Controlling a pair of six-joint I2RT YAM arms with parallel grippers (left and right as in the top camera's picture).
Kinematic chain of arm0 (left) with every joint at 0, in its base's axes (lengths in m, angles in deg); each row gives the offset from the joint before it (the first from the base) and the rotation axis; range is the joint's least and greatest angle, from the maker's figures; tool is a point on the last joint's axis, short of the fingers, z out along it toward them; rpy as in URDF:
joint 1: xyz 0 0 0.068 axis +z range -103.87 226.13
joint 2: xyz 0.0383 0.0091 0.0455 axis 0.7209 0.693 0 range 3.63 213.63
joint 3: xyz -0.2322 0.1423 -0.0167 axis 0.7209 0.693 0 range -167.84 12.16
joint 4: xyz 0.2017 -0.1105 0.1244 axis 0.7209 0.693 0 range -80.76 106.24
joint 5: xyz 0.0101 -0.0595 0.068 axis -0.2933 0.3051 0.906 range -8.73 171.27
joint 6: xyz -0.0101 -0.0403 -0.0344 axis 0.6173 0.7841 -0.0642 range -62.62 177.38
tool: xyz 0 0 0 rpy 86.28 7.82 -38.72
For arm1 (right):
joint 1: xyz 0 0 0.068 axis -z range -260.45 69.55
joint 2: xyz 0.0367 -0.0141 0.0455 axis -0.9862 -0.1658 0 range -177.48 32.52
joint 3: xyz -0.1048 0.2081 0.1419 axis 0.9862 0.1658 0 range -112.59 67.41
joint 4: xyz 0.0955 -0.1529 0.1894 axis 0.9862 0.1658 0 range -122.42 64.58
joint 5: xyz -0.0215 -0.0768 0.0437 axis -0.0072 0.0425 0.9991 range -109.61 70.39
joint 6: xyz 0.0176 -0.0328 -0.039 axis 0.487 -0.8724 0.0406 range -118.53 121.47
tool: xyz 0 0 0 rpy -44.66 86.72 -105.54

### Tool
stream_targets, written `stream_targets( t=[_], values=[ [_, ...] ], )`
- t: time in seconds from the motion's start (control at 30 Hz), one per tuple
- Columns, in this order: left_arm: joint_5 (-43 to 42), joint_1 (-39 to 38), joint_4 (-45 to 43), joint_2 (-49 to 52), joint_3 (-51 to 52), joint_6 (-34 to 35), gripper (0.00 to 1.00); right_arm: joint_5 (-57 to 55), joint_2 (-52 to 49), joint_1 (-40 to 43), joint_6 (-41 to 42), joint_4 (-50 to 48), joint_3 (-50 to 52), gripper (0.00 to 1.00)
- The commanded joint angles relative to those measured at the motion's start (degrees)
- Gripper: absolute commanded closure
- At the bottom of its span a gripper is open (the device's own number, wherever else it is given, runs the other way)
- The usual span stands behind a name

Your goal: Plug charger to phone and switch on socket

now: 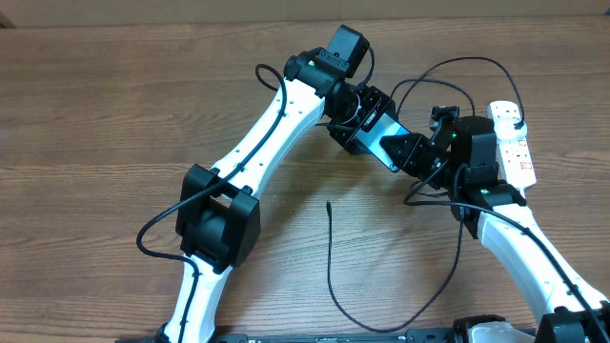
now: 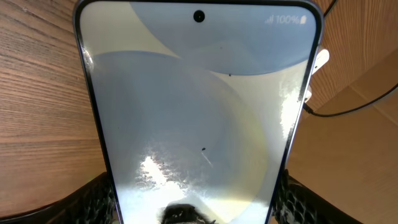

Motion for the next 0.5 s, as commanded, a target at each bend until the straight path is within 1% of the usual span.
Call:
stream_targets(
  t=[0.0, 0.03, 0.07, 0.1, 0.17, 0.2, 0.23, 0.37, 0.4, 0.47],
  values=[
    [-5.3, -1.9, -0.1, -0.2, -1.8, 0.6, 0.93, -0.3, 0.0, -0.3, -1.3, -0.1, -0.8, 0.96],
    [-5.1, -1.9, -0.1, -0.2, -1.8, 0.6, 0.84, -0.3, 0.0, -0.3, -1.3, -0.1, -0.8, 0.96],
    [-4.8, -1.9, -0.1, -0.2, -1.8, 0.5, 0.72, -0.3, 0.0, -0.3, -1.3, -0.1, -0.8, 0.96],
    [-4.6, -1.9, -0.1, -0.2, -1.8, 0.2, 0.57, -0.2, 0.0, -0.3, -1.3, -0.1, -0.8, 0.96],
    [-4.3, -1.9, -0.1, -0.2, -1.8, -0.2, 0.19, -0.2, 0.0, -0.3, -1.3, -0.1, -0.8, 0.96],
    [-4.3, -1.8, -0.1, -0.2, -1.8, -0.3, 0.05, -0.2, 0.0, -0.3, -1.3, -0.1, -0.8, 0.96],
    [-4.3, -1.7, -0.1, -0.2, -1.8, -0.5, 0.00, -0.2, 0.0, -0.3, -1.3, -0.1, -0.8, 0.96],
    [-4.5, -1.1, -0.1, -0.2, -1.8, -3.7, 0.00, -0.2, 0.0, -0.3, -1.3, -0.1, -0.8, 0.96],
    [-5.3, -0.7, -0.1, -0.2, -1.8, -5.9, 0.00, -0.3, 0.0, -0.3, -1.3, -0.1, -0.8, 0.96],
    [-6.1, 0.2, 0.4, -0.2, -1.9, -8.1, 0.00, -0.8, 0.0, -0.3, -1.3, -0.1, -0.8, 0.96]
  ],
)
